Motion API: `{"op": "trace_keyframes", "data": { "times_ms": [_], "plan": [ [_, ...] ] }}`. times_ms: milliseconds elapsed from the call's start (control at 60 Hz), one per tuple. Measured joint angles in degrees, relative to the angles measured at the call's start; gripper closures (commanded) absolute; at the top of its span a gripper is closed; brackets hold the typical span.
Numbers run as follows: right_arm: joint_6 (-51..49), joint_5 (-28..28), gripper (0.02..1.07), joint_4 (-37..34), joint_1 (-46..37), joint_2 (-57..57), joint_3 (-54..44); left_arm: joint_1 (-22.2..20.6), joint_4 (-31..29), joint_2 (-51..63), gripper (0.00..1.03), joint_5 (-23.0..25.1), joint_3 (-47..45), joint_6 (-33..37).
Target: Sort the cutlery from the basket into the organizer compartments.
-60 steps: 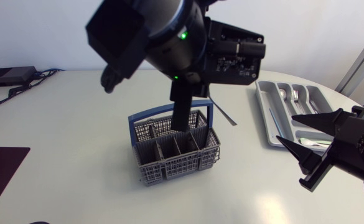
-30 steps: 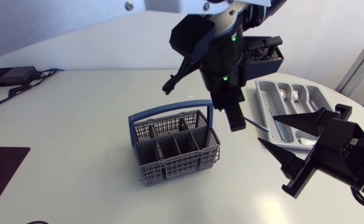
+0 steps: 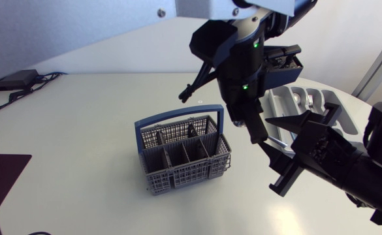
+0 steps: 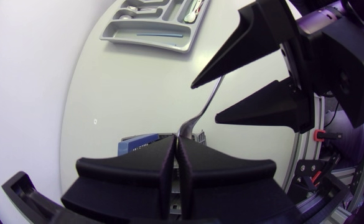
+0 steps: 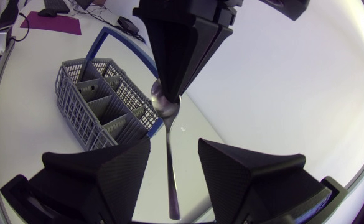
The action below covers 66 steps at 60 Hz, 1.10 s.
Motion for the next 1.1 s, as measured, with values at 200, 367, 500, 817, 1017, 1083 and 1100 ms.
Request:
{"op": "trace_keyframes", "data": {
  "times_ms": [200,367,500,817,1017,1083,1100],
  "plan": [
    [-1.5,3.3,0.70,2.4,2.2,2.0,-0.1,0.0,-0.7,0.3,1.00,0.5,0.6,-0.1],
    [-3.1,6.8,0.83,4.8,5.0,3.8,-0.2,0.0,-1.5,1.5,1.00,1.4,1.4,-1.3],
    [-4.1,8.1,0.89,5.9,5.6,4.7,-0.9,0.4,-1.6,1.6,1.00,1.5,1.4,-1.3],
    [-4.8,8.5,0.89,6.1,5.6,5.0,-1.1,0.7,-1.9,1.6,1.00,1.5,1.7,-1.3],
    [-5.0,9.2,1.01,6.1,5.9,5.0,-1.4,0.7,-2.0,1.6,1.00,1.5,1.8,-1.3],
    [-5.0,9.3,1.01,6.1,5.9,5.0,-1.5,0.7,-2.0,1.6,1.00,1.5,1.8,-1.3],
    [-5.0,9.3,1.01,6.2,5.9,5.0,-1.6,0.7,-2.0,1.6,1.00,1.5,1.8,-1.3]
  ]
}}
